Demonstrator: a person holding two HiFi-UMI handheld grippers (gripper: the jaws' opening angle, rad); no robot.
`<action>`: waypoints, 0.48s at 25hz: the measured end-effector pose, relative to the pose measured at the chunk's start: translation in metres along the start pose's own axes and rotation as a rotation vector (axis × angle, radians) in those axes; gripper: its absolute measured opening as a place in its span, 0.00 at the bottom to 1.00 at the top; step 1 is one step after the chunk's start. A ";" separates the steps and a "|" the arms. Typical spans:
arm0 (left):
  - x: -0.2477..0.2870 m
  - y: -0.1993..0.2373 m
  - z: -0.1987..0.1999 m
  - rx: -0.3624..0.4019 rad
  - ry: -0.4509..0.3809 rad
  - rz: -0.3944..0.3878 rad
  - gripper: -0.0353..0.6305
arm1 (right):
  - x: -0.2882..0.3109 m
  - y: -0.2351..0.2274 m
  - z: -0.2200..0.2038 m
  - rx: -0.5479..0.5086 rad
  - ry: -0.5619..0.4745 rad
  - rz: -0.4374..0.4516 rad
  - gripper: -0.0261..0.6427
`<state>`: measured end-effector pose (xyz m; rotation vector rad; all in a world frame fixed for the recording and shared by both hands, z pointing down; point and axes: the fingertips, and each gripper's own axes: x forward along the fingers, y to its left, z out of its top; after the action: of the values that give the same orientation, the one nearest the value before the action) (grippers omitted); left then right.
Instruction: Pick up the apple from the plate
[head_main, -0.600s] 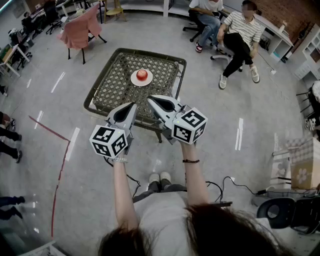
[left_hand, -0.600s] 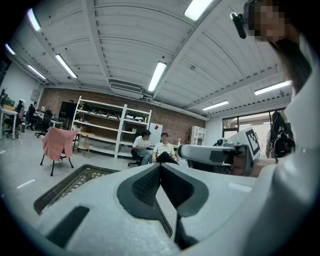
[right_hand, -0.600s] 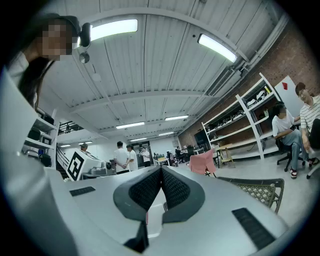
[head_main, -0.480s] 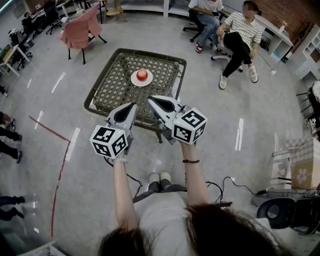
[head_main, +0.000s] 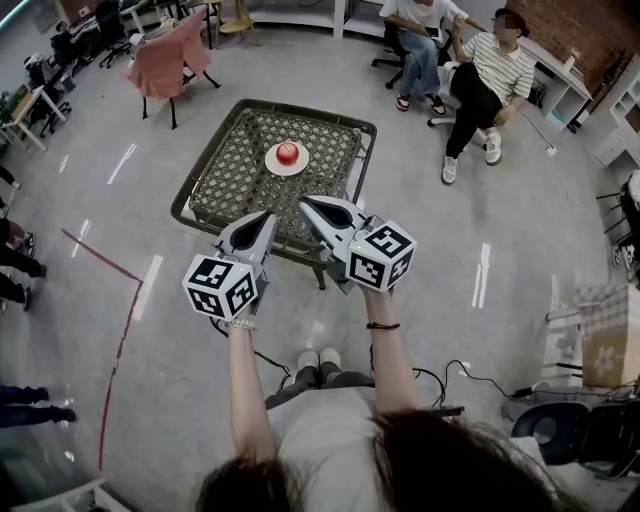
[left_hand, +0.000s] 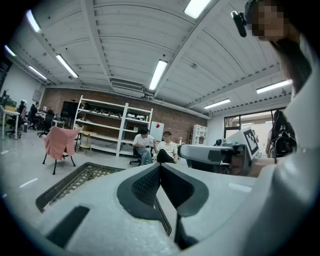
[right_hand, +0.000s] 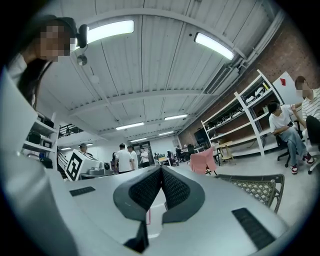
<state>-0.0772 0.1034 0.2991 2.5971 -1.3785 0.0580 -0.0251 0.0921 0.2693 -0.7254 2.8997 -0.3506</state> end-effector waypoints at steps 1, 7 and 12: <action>0.001 0.001 -0.001 -0.001 0.002 0.003 0.07 | 0.000 -0.001 -0.001 0.002 0.002 0.001 0.05; 0.007 -0.004 -0.008 -0.004 -0.002 0.022 0.07 | -0.008 -0.009 -0.008 0.006 0.012 0.007 0.05; 0.014 -0.012 -0.014 -0.004 -0.001 0.023 0.07 | -0.014 -0.016 -0.010 0.007 0.019 0.011 0.05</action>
<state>-0.0585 0.1019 0.3131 2.5784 -1.4079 0.0577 -0.0073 0.0872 0.2840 -0.7087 2.9177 -0.3679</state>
